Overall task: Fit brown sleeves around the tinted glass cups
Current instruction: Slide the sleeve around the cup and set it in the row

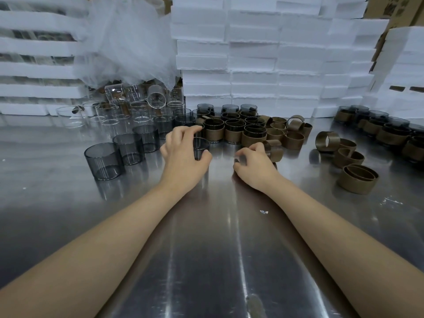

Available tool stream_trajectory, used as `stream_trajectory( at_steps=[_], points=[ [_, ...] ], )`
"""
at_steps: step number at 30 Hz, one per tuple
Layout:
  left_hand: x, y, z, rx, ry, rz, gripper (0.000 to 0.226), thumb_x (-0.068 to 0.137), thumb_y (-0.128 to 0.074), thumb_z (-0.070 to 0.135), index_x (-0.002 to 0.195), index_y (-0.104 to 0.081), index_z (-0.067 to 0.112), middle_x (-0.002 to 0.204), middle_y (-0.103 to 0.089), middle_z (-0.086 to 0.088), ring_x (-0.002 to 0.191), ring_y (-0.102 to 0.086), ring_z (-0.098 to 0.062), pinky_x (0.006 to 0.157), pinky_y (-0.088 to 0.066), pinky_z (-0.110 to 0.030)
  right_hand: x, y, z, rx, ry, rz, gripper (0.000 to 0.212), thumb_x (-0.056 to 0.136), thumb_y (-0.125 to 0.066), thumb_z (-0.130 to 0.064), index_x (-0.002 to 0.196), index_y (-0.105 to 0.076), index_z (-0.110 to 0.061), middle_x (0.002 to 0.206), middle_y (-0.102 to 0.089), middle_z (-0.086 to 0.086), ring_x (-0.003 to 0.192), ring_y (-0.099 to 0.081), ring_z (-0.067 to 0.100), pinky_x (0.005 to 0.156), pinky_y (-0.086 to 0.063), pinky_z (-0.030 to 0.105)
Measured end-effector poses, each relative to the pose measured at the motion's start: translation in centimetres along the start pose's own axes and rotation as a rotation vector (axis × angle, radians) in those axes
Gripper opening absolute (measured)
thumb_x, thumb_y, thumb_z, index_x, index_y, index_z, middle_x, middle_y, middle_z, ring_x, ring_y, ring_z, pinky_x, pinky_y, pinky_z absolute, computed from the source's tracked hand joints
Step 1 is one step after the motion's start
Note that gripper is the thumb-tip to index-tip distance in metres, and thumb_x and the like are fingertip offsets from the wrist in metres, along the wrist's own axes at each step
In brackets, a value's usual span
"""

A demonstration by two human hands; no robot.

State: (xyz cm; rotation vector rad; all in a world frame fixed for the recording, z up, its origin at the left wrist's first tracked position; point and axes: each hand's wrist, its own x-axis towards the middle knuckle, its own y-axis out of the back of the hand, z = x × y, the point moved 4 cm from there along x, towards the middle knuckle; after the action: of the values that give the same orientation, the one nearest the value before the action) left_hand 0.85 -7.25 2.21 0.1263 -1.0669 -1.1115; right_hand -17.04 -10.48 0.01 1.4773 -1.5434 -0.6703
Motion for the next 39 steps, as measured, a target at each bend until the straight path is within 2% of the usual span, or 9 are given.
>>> stream_trajectory(
  at_steps=[3, 6, 9, 14, 17, 22, 27, 32, 39],
  points=[
    [0.1, -0.6, -0.6, 0.036, 0.088, -0.055, 0.071, 0.088, -0.064, 0.033, 0.148, -0.030, 0.015, 0.140, -0.029, -0.005, 0.133, -0.026, -0.020, 0.108, -0.015, -0.033, -0.3, -0.1, -0.5, -0.002, 0.058, -0.040, 0.040, 0.096, -0.052, -0.028, 0.134, -0.051, -0.014, 0.137, -0.034, 0.006, 0.096, -0.052, 0.018, 0.094, -0.038, 0.025],
    [0.1, -1.5, -1.6, 0.040, 0.247, -0.195, 0.087, 0.091, -0.060, 0.045, 0.154, -0.010, 0.010, 0.151, -0.024, -0.010, 0.141, -0.024, -0.026, 0.114, -0.014, -0.042, -0.6, -0.2, -1.3, -0.009, 0.121, -0.086, 0.046, 0.096, -0.053, -0.029, 0.140, -0.044, -0.017, 0.139, -0.039, 0.006, 0.115, -0.052, 0.022, 0.104, -0.040, 0.036],
    [0.1, -2.1, -2.3, 0.027, 0.325, -0.261, 0.093, 0.094, -0.054, 0.049, 0.154, 0.003, 0.007, 0.156, -0.029, -0.014, 0.143, -0.025, -0.031, 0.115, -0.014, -0.044, -0.9, -0.2, -1.8, 0.006, 0.199, -0.123, 0.055, 0.095, -0.056, -0.030, 0.145, -0.038, -0.018, 0.139, -0.044, 0.005, 0.125, -0.046, 0.018, 0.104, -0.035, 0.027],
    [0.2, -2.0, -1.8, -0.163, 0.179, -0.313, 0.079, 0.087, -0.068, 0.042, 0.148, -0.025, 0.016, 0.138, -0.050, -0.004, 0.128, -0.044, -0.018, 0.100, -0.032, -0.025, -1.2, -0.7, -2.6, 0.165, 0.297, -0.132, 0.063, 0.086, -0.071, -0.035, 0.140, -0.042, -0.020, 0.133, -0.052, -0.001, 0.121, -0.049, 0.010, 0.094, -0.035, 0.015],
    [-0.1, -1.9, -0.7, -0.259, 0.024, -0.325, 0.077, 0.084, -0.074, 0.033, 0.146, -0.030, 0.022, 0.130, -0.048, 0.007, 0.126, -0.042, -0.009, 0.098, -0.031, -0.018, -1.4, -0.2, -3.0, 0.410, 0.335, -0.037, 0.064, 0.076, -0.081, -0.025, 0.126, -0.042, -0.036, 0.117, -0.055, -0.021, 0.104, -0.051, -0.014, 0.081, -0.037, 0.000],
    [-0.4, -1.5, 0.6, -0.368, -0.058, -0.410, 0.085, 0.084, -0.069, 0.041, 0.153, -0.022, 0.027, 0.135, -0.042, 0.021, 0.118, -0.041, 0.020, 0.099, -0.030, 0.000, -1.1, 0.3, -2.5, 0.496, 0.358, 0.071, 0.079, 0.068, -0.083, -0.013, 0.133, -0.041, -0.027, 0.119, -0.055, -0.020, 0.112, -0.053, -0.008, 0.096, -0.042, 0.011],
    [-0.9, -1.7, 1.2, -0.431, -0.033, -0.503, 0.091, 0.084, -0.056, 0.053, 0.156, -0.006, 0.029, 0.158, -0.028, 0.010, 0.141, -0.033, -0.002, 0.109, -0.039, -0.025, -1.2, 1.0, -2.4, 0.484, 0.378, 0.172, 0.069, 0.066, -0.082, -0.019, 0.120, -0.042, -0.036, 0.110, -0.057, -0.023, 0.106, -0.057, -0.006, 0.089, -0.044, 0.011],
    [-0.9, -1.6, 1.4, -0.545, 0.015, -0.474, 0.071, 0.093, -0.065, 0.021, 0.152, -0.026, 0.021, 0.144, -0.048, 0.006, 0.128, -0.051, -0.005, 0.107, -0.042, -0.024, -1.1, 1.0, -2.4, 0.494, 0.387, 0.208, 0.071, 0.064, -0.083, -0.015, 0.117, -0.041, -0.038, 0.106, -0.059, -0.023, 0.102, -0.057, -0.008, 0.085, -0.043, 0.008],
    [-1.0, -1.4, 1.3, -0.596, 0.102, -0.452, 0.056, 0.101, -0.048, 0.014, 0.153, -0.029, 0.025, 0.147, -0.047, 0.003, 0.126, -0.051, -0.002, 0.111, -0.038, -0.025, -0.9, 0.8, -2.1, 0.512, 0.368, 0.205, 0.075, 0.061, -0.089, -0.018, 0.115, -0.041, -0.038, 0.102, -0.062, -0.023, 0.099, -0.059, -0.011, 0.081, -0.042, 0.004]
  ],
)
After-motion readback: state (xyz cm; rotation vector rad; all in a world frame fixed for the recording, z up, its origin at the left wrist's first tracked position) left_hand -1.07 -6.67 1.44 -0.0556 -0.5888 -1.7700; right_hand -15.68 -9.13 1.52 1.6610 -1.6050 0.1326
